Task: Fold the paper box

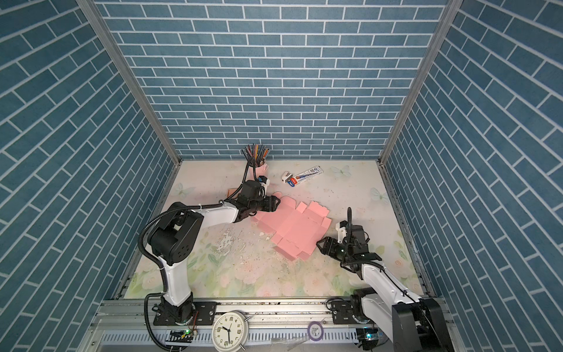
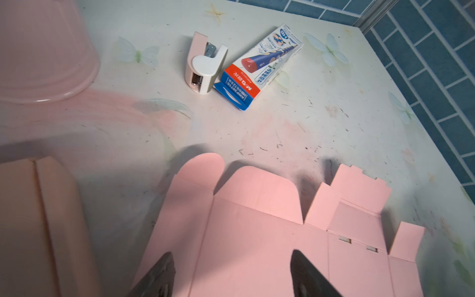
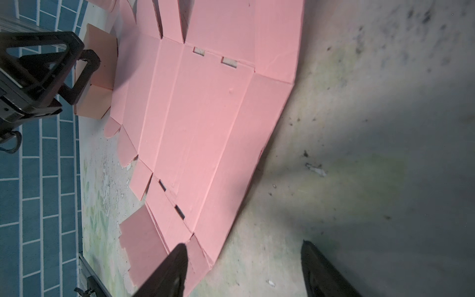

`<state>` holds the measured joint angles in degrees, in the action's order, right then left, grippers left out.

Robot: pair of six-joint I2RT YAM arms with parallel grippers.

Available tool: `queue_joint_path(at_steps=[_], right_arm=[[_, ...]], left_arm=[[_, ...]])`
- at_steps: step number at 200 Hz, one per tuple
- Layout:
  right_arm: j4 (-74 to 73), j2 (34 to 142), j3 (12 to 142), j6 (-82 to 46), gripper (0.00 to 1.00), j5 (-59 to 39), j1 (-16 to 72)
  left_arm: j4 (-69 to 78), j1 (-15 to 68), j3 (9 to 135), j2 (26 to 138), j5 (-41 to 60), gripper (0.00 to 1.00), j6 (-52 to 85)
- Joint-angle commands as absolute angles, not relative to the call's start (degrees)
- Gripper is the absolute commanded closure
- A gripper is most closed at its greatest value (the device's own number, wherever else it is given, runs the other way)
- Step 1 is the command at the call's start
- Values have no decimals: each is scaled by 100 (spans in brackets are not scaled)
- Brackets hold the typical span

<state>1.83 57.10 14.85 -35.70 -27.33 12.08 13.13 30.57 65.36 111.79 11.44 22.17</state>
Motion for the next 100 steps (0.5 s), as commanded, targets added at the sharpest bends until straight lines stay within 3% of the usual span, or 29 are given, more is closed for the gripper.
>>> queue_joint_path(at_steps=[1, 100], right_arm=[[103, 5735, 1602, -3454, 30, -2837, 1183], [93, 5771, 1696, -3333, 31, -2896, 1186]], left_arm=[[1177, 2915, 6576, 11177, 976, 28, 2171], [1283, 2293, 6036, 10804, 970, 28, 2029]])
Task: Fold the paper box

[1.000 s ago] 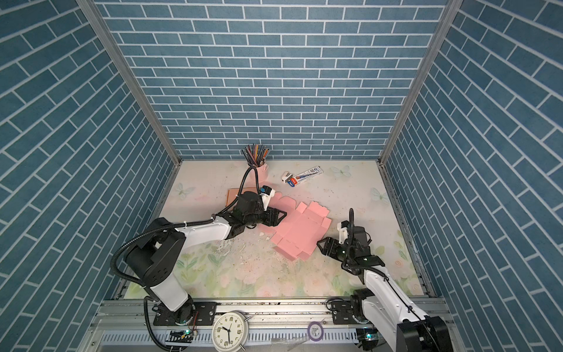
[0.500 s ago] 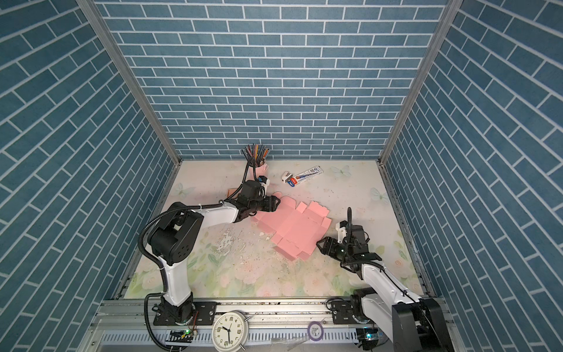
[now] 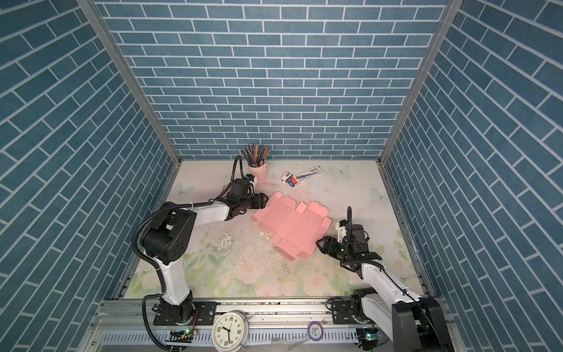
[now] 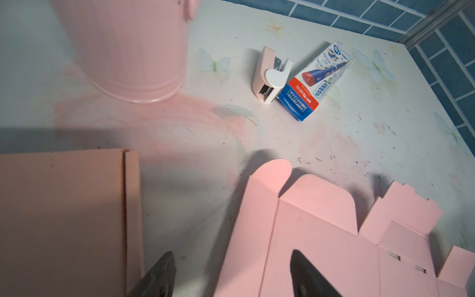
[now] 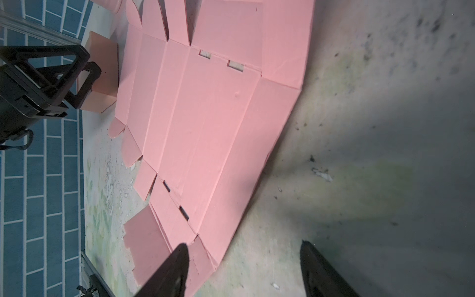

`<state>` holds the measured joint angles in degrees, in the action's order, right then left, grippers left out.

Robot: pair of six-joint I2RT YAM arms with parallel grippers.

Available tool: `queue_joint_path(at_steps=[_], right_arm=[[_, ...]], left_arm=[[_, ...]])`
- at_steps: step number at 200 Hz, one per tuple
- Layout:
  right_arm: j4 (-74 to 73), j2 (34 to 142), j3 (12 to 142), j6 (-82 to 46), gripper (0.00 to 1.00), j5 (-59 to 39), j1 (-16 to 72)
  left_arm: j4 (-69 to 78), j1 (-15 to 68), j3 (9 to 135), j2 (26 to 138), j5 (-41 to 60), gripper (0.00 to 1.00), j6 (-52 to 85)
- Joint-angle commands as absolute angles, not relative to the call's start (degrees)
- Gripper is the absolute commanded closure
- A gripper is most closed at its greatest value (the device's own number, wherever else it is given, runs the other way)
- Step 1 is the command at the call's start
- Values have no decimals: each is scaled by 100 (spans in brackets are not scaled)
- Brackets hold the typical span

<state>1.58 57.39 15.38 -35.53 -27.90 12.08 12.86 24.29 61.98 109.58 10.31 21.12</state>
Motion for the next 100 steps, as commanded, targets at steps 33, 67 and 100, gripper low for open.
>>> queue_joint_path(at_steps=[33, 67, 100], right_arm=[[-8, 5879, 1660, -3335, 31, -2915, 1184], [-188, 6008, 1617, -3366, 31, -2993, 1187], [-278, 6122, 1625, -3333, 31, -2997, 1182]], left_arm=[[1274, 2246, 6121, 10793, 1013, 28, 2048], [1215, 2335, 6108, 10650, 1051, 28, 2026], [1272, 2409, 5916, 10416, 1098, 28, 2032]])
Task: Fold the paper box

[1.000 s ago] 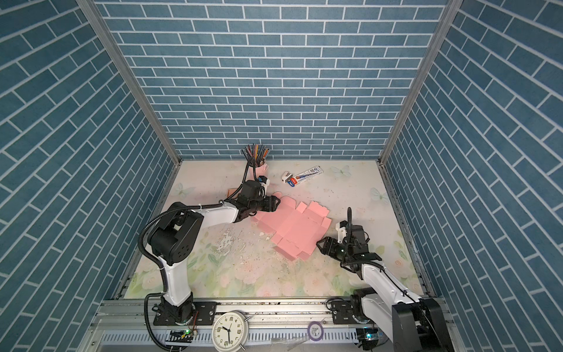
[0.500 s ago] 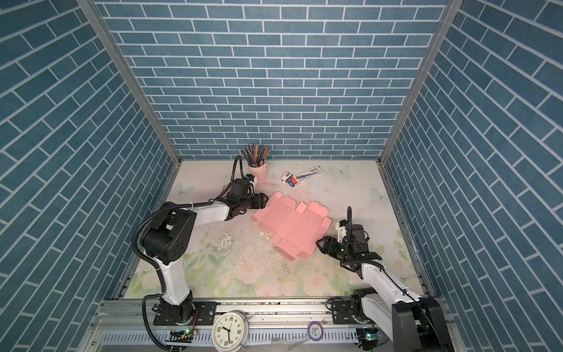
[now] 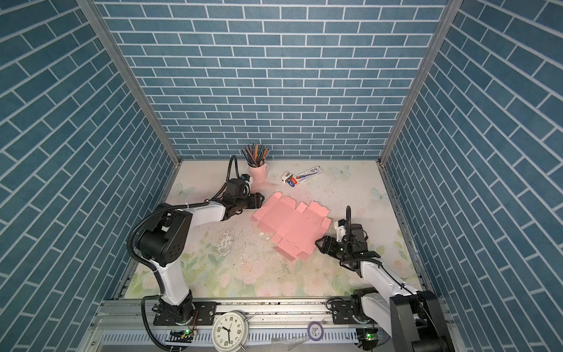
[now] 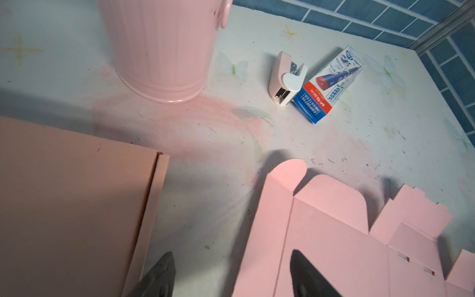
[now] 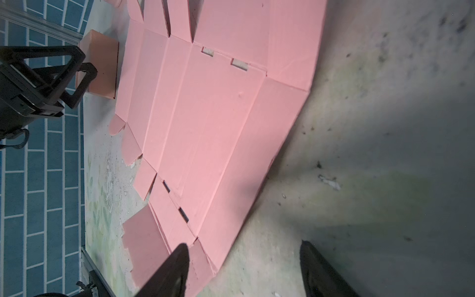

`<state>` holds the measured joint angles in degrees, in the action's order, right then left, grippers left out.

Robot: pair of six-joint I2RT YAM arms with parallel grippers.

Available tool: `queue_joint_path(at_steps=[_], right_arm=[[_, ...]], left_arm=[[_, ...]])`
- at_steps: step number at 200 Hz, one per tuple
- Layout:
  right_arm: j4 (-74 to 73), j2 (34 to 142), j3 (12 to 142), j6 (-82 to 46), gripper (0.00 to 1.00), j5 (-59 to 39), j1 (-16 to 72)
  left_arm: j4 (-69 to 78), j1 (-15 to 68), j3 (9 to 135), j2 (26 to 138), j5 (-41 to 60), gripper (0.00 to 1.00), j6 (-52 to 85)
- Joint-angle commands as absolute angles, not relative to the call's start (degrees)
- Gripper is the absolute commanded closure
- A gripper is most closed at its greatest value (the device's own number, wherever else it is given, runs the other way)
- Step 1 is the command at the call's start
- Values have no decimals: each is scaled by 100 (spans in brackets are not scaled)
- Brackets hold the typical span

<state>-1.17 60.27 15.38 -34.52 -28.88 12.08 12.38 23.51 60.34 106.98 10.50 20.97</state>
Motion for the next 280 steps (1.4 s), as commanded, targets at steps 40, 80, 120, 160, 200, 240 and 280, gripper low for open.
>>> queue_joint_path(at_steps=[40, 80, 120, 160, 200, 240, 280], right_arm=[[-255, 6172, 1642, -3252, 32, -2954, 1183], [-216, 5987, 1563, -3296, 32, -2918, 1182], [41, 5907, 1658, -3175, 32, -2875, 1187], [100, 5775, 1637, -3185, 32, -2823, 1186], [101, 5805, 1674, -3171, 32, -2831, 1186], [146, 5762, 1691, -3122, 32, -2796, 1184], [231, 5820, 1778, -3006, 32, -2781, 1186]], left_arm=[[1163, 2469, 6107, 10729, 731, 28, 1918], [1095, 2470, 6417, 11153, 255, 28, 1835], [1116, 2474, 6674, 11444, -80, 28, 1817], [990, 2381, 7038, 11777, -227, 28, 1824], [1010, 2300, 7168, 11829, -337, 28, 1871], [961, 2183, 7329, 11957, -339, 28, 1882], [913, 2118, 7466, 12036, -430, 28, 1883]])
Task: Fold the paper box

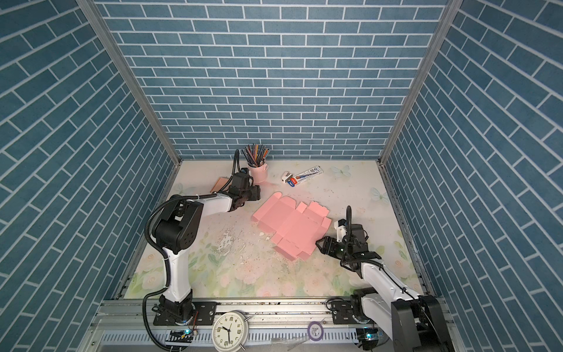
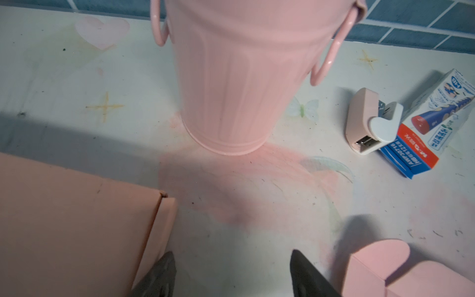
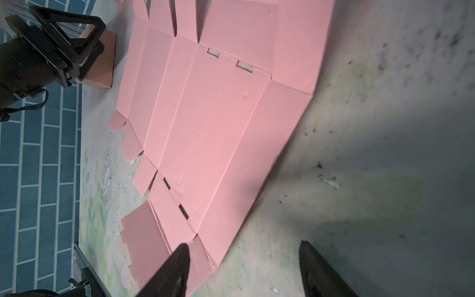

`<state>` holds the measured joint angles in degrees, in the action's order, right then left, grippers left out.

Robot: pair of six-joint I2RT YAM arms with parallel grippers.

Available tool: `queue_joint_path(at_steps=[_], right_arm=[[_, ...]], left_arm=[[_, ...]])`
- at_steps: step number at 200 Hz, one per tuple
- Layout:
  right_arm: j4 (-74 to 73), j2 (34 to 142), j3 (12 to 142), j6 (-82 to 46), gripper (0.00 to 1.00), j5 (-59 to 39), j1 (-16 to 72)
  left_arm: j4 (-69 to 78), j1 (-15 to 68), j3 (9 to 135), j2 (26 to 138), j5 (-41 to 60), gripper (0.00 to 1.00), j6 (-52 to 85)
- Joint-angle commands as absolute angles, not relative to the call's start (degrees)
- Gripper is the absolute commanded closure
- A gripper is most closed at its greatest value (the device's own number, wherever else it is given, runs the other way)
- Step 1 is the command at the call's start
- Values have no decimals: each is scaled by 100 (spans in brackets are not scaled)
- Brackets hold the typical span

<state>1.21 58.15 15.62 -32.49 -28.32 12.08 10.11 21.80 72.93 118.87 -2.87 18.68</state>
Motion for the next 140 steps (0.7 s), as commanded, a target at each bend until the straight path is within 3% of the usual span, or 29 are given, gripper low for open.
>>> queue_joint_path(at_steps=[1, 60, 140], right_arm=[[230, 5819, 1781, -3006, 32, -2784, 1187], [228, 5767, 1664, -2987, 32, -2816, 1187], [-430, 6357, 1731, -3153, 33, -2978, 1186]], left_arm=[[909, 2118, 7464, 12039, -435, 28, 1882], [705, 2052, 7724, 12058, -398, 28, 1853], [784, 2667, 6426, 10621, 651, 27, 1732]])
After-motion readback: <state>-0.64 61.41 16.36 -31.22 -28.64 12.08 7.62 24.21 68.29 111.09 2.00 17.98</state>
